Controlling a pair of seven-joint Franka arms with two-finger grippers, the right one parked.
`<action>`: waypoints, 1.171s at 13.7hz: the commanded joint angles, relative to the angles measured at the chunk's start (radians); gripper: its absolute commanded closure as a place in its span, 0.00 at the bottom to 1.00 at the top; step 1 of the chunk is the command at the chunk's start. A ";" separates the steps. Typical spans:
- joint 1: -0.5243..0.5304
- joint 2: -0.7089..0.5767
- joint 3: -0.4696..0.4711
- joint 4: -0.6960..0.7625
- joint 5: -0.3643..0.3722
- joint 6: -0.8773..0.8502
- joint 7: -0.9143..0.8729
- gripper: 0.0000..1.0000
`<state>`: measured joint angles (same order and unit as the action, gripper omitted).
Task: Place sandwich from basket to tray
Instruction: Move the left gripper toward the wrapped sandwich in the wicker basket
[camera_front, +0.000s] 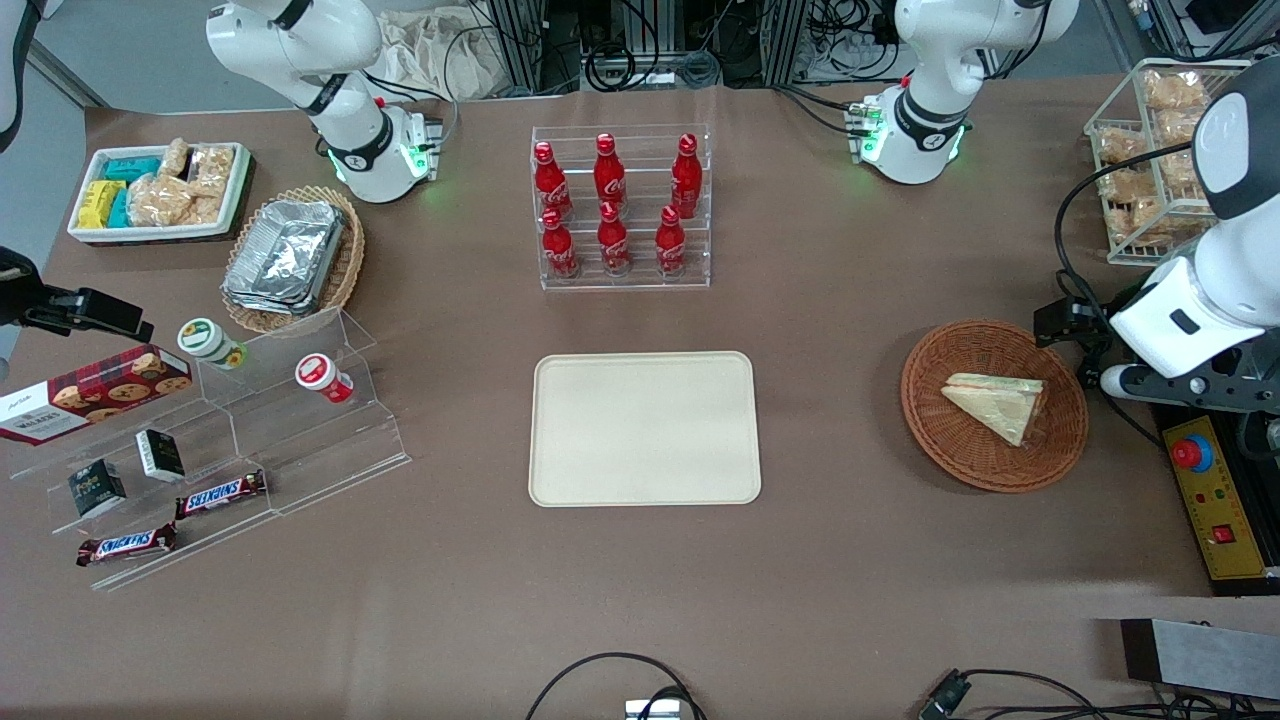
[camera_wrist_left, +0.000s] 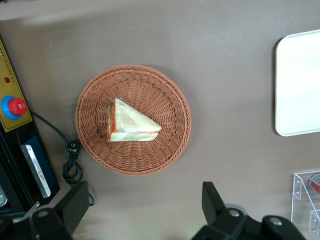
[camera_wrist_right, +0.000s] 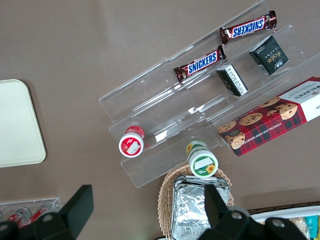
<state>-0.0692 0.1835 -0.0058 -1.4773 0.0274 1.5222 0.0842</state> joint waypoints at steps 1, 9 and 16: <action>0.019 0.019 -0.014 0.037 0.002 -0.033 0.017 0.00; 0.032 0.025 0.001 -0.087 0.022 0.068 -0.347 0.00; 0.054 -0.018 0.087 -0.452 0.034 0.462 -0.549 0.00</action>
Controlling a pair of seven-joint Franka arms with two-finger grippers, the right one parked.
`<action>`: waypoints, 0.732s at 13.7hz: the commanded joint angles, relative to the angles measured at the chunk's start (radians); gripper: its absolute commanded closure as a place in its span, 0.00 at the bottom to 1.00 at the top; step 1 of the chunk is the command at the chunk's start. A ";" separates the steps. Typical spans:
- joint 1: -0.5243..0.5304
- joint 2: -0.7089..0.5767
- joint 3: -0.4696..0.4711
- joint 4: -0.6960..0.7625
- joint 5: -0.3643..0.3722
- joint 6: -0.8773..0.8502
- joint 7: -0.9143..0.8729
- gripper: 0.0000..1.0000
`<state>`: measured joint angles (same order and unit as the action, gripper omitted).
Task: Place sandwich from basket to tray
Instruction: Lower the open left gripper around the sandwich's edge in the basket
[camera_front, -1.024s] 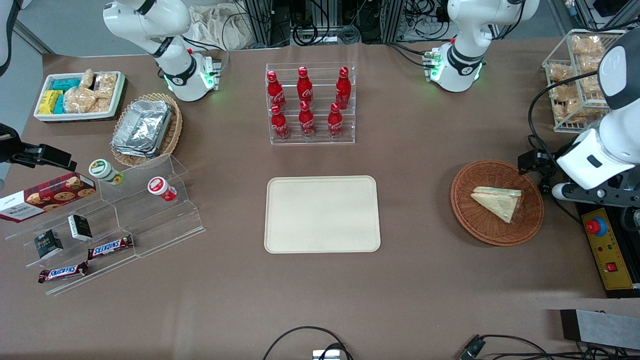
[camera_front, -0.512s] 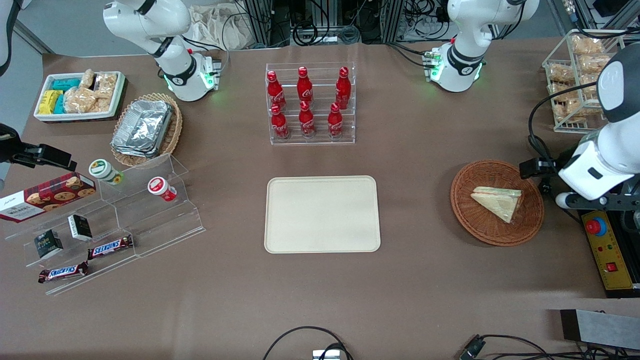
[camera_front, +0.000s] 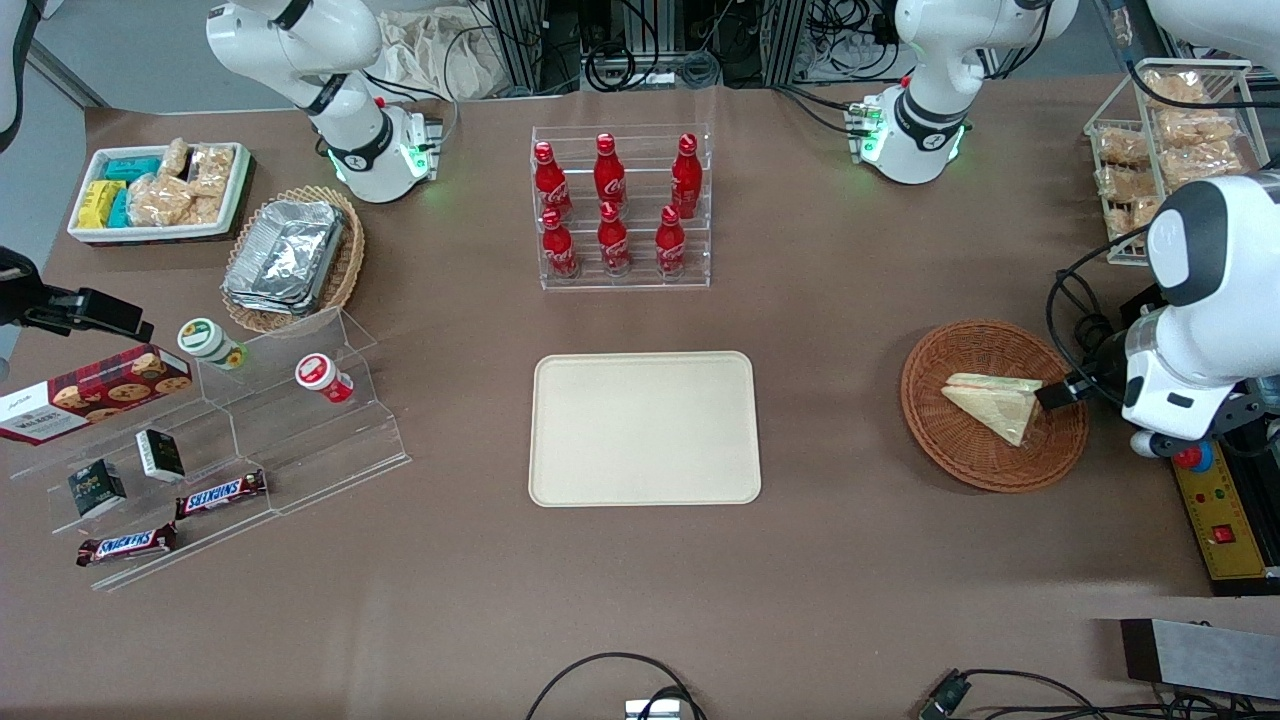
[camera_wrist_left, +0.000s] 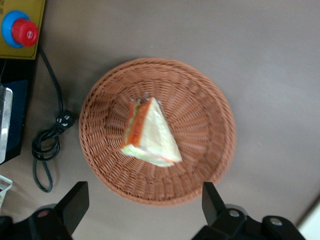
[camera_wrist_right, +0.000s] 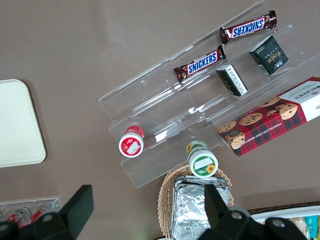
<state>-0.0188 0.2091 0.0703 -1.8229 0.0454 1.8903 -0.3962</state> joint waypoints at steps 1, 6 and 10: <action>0.003 -0.042 0.017 -0.154 0.016 0.163 -0.131 0.00; 0.005 0.004 0.019 -0.300 0.014 0.377 -0.280 0.00; 0.011 0.026 0.035 -0.344 0.016 0.412 -0.289 0.00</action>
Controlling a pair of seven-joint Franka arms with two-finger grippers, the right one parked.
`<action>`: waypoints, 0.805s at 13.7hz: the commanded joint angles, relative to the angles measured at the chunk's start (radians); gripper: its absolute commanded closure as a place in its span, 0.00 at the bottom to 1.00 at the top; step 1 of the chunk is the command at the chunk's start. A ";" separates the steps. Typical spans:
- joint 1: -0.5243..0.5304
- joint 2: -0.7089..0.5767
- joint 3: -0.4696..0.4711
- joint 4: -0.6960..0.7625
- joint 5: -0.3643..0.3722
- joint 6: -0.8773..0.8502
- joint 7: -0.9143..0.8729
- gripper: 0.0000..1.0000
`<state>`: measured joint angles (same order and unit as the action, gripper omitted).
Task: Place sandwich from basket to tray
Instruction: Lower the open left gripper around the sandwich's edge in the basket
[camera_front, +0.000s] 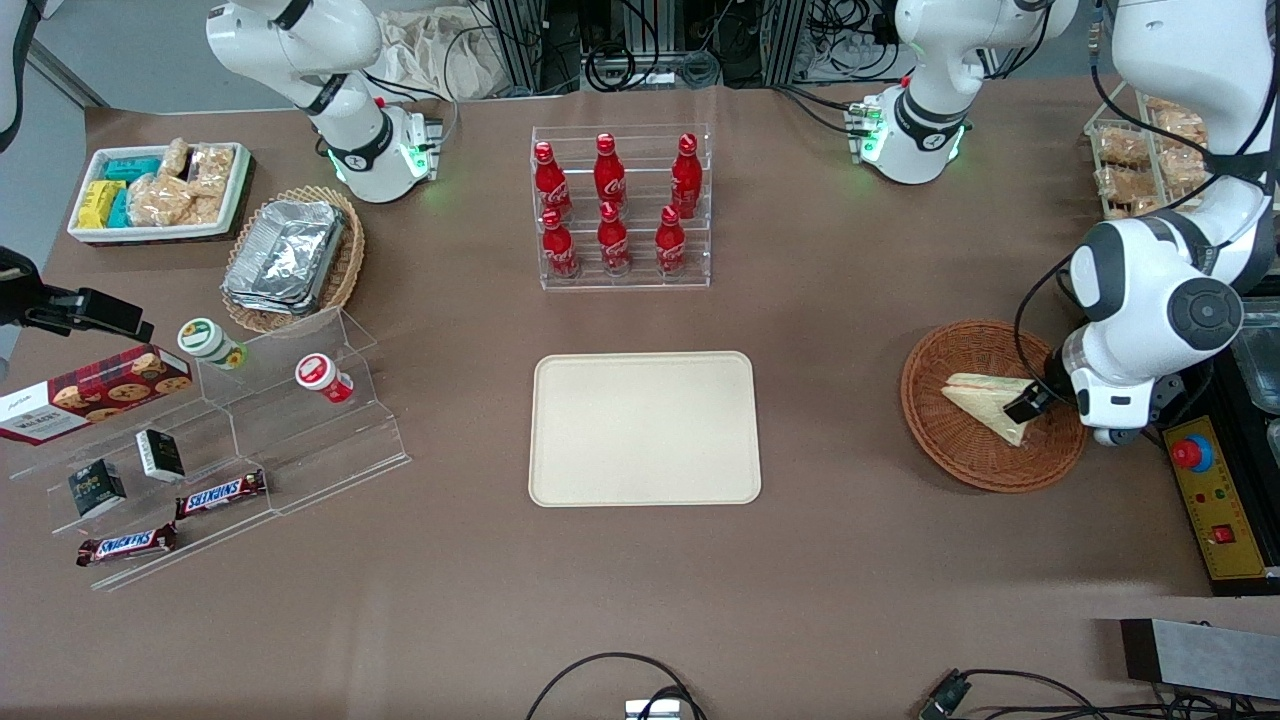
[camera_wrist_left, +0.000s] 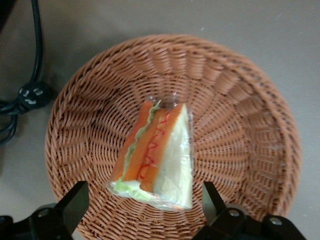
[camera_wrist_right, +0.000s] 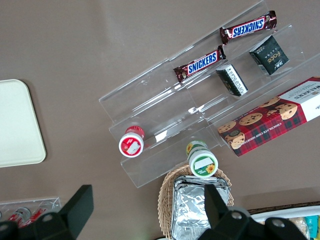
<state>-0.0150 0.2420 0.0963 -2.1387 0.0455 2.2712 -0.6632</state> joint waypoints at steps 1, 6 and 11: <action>0.009 -0.001 0.011 -0.038 0.016 0.042 -0.022 0.00; 0.007 0.042 0.023 -0.040 0.002 0.071 -0.029 0.00; -0.005 0.105 -0.004 0.002 -0.001 0.099 -0.130 0.00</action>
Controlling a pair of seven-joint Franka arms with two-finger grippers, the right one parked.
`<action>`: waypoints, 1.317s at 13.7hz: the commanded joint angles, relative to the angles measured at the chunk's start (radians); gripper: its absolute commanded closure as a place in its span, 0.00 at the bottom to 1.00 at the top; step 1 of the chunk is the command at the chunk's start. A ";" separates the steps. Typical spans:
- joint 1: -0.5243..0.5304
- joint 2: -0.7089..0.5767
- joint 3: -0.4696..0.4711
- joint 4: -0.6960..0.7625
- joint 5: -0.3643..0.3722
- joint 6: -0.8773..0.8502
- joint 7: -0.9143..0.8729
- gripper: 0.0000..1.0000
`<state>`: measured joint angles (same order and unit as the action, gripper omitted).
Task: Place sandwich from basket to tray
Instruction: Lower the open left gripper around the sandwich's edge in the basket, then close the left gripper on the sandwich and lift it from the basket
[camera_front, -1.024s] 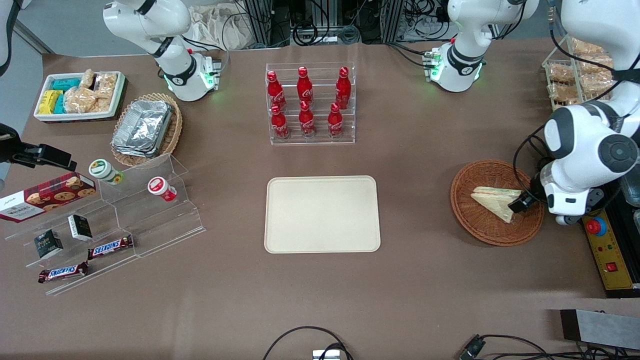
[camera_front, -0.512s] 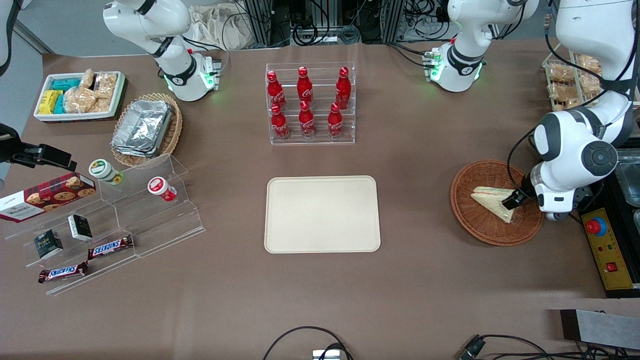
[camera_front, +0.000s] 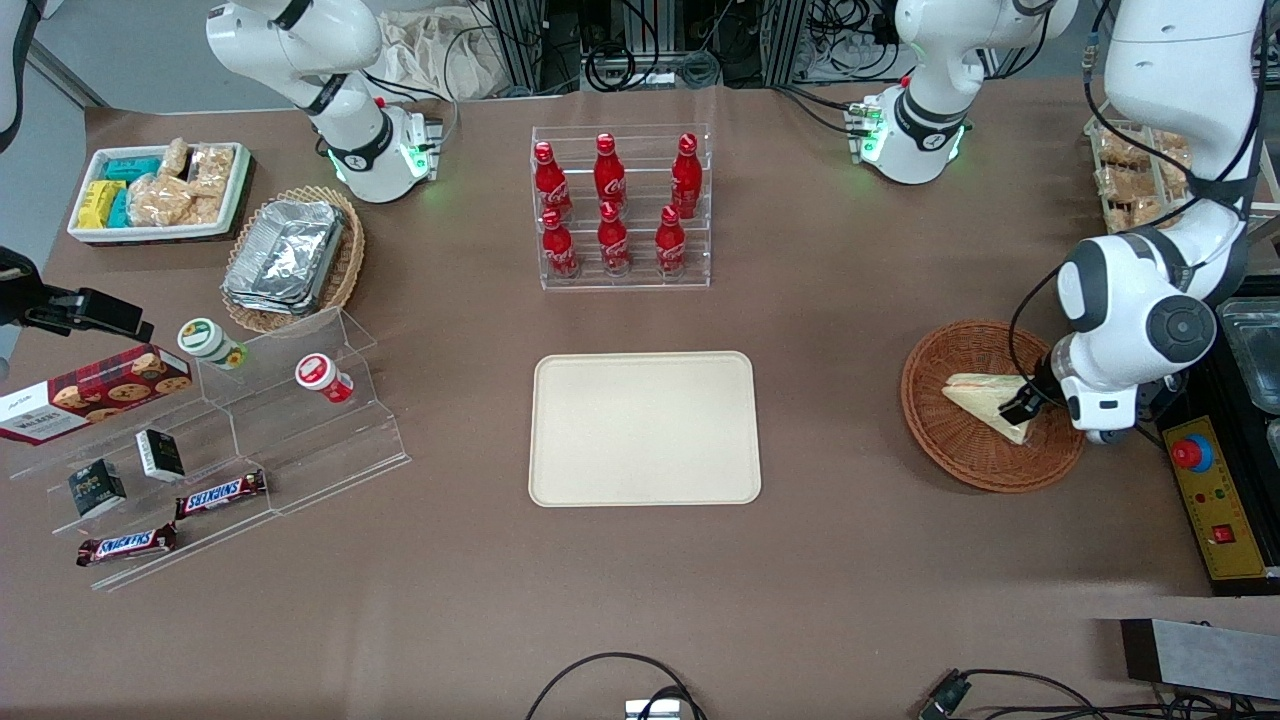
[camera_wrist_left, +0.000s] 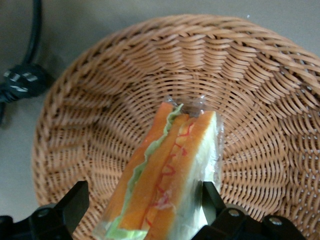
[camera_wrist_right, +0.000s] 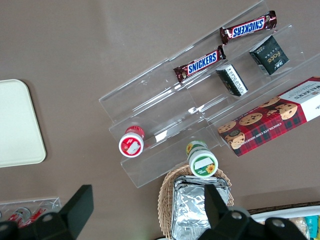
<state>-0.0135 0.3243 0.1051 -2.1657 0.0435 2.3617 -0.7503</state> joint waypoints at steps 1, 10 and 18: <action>-0.006 0.038 -0.019 0.055 0.001 -0.001 -0.081 0.03; -0.006 0.059 -0.082 0.136 0.021 -0.059 -0.100 1.00; -0.006 0.068 -0.159 0.605 0.015 -0.636 0.092 1.00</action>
<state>-0.0187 0.3785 -0.0063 -1.6534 0.0515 1.8022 -0.6755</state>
